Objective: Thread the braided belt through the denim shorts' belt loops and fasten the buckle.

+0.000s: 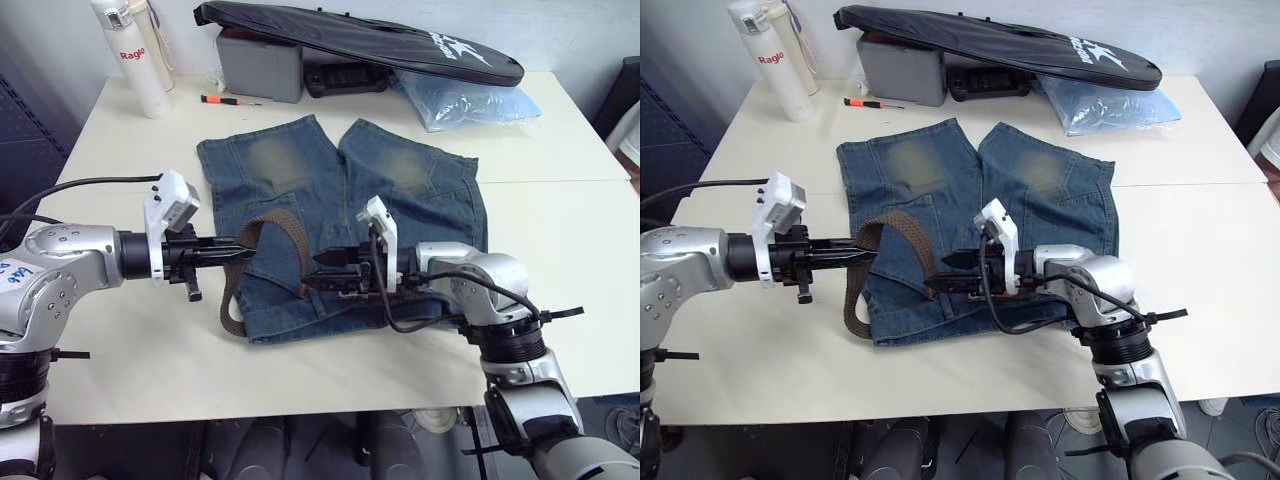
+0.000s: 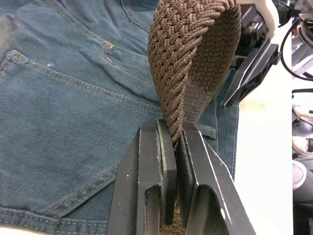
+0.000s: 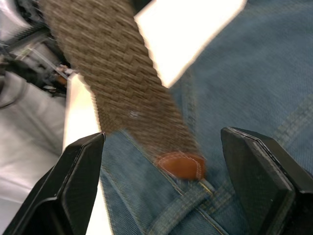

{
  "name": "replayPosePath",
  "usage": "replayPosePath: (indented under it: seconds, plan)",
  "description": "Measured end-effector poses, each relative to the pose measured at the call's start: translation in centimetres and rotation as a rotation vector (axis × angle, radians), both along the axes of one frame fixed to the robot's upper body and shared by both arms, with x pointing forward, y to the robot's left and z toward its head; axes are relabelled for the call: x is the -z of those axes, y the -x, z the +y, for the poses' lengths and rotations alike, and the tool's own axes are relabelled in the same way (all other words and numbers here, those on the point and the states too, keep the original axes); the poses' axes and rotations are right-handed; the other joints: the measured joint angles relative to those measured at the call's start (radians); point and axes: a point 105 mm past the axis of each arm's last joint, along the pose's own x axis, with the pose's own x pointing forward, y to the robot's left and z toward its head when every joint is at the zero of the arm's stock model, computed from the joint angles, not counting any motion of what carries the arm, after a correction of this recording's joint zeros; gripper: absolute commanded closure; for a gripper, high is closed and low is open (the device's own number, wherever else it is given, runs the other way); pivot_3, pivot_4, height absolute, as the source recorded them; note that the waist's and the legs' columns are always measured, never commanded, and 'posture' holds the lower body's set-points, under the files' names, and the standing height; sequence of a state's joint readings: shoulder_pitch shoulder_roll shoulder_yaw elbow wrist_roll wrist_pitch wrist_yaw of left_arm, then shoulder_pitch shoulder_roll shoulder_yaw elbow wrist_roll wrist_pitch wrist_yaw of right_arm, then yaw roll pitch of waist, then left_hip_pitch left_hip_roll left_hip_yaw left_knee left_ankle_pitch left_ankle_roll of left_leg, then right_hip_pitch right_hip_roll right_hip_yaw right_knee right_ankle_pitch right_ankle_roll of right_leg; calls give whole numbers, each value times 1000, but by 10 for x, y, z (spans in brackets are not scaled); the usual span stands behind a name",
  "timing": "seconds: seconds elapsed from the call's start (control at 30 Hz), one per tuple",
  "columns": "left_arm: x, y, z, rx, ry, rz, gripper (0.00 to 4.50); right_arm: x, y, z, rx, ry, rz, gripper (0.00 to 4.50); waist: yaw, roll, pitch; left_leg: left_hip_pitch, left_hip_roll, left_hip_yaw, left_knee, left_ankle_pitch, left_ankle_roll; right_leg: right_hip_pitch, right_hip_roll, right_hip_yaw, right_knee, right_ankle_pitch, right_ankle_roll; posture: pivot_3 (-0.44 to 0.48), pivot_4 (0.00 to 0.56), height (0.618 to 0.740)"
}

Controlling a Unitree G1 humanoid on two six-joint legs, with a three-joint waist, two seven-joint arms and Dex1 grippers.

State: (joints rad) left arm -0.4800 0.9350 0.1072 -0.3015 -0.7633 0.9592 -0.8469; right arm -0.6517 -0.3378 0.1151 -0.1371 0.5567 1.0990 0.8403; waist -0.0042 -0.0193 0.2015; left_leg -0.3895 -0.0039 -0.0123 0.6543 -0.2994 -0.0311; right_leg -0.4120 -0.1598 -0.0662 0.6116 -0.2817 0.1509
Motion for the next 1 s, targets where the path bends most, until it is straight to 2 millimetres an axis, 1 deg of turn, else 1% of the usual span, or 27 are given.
replayPosePath:
  seconds: [0.13, 0.27, 0.37, 0.5, 0.63, 0.7, 0.8, 0.87, 0.97, 1.0]
  plan:
    - [5, -5, -7, 13, -1, 4, 4500, 13, 0, -9, 213, 88, 61, 444, 1, 0, 0, 0, 0, 0, 0, 0, 0, 0, 0, 0, 1, 0, 0, 0, 150, 740]
    - [7, -11, -13, 26, 3, 16, 4500, 8, 8, -1, 321, 82, 74, 444, 0, 0, 0, 0, 0, 0, 0, 0, 0, -1, 0, 1, 1, 0, 0, 0, 150, 740]
    - [8, -14, -16, 42, 10, 26, 4500, 2, 14, 2, 349, 72, 81, 444, 0, 0, 0, 0, 0, 1, 0, 0, 0, -1, 0, 1, 1, 0, 0, 0, 150, 740]
    - [8, -17, -20, 56, 8, 24, 4500, -1, 19, -6, 388, 86, 79, 444, 1, 0, 0, 0, 0, 1, 0, 0, 1, -1, 0, 1, 1, 0, 0, 0, 150, 740]
    - [10, -20, -24, 69, 18, 32, 4500, 2, 20, -8, 414, 82, 89, 444, 0, 0, 0, 0, 0, 1, 0, 0, 1, -1, 1, 2, 1, 0, 0, 0, 150, 740]
    - [7, -21, -29, 82, 25, 21, 4500, 2, 20, -5, 427, 71, 97, 444, -1, 0, 0, 0, 0, 1, 0, 0, 1, -1, 1, 2, 1, 0, 0, 0, 150, 740]
    - [9, -21, -34, 100, 30, 22, 4500, 4, 18, 0, 439, 61, 118, 1202, -4, 0, 0, 0, 0, 1, -1, 0, 1, -2, 1, 2, 2, 0, 0, 0, 150, 740]
    - [11, -22, -34, 99, 28, 30, 4500, 4, 18, 4, 441, 46, 130, 2096, -5, 0, 0, 0, 0, 1, -1, 0, 1, -2, 1, 2, 2, 0, 0, 0, 150, 740]
    - [13, -24, -34, 93, 36, 41, 4500, 3, 19, 8, 437, 30, 140, 3587, -4, 0, 0, 0, 0, 1, -1, 0, 1, -2, 1, 2, 2, 0, 0, 0, 150, 740]
    - [14, -24, -35, 94, 40, 42, 4500, 3, 19, 8, 438, 30, 142, 3946, -4, 0, 0, 0, 0, 1, -1, 0, 1, -2, 1, 3, 2, 0, 0, 0, 150, 740]
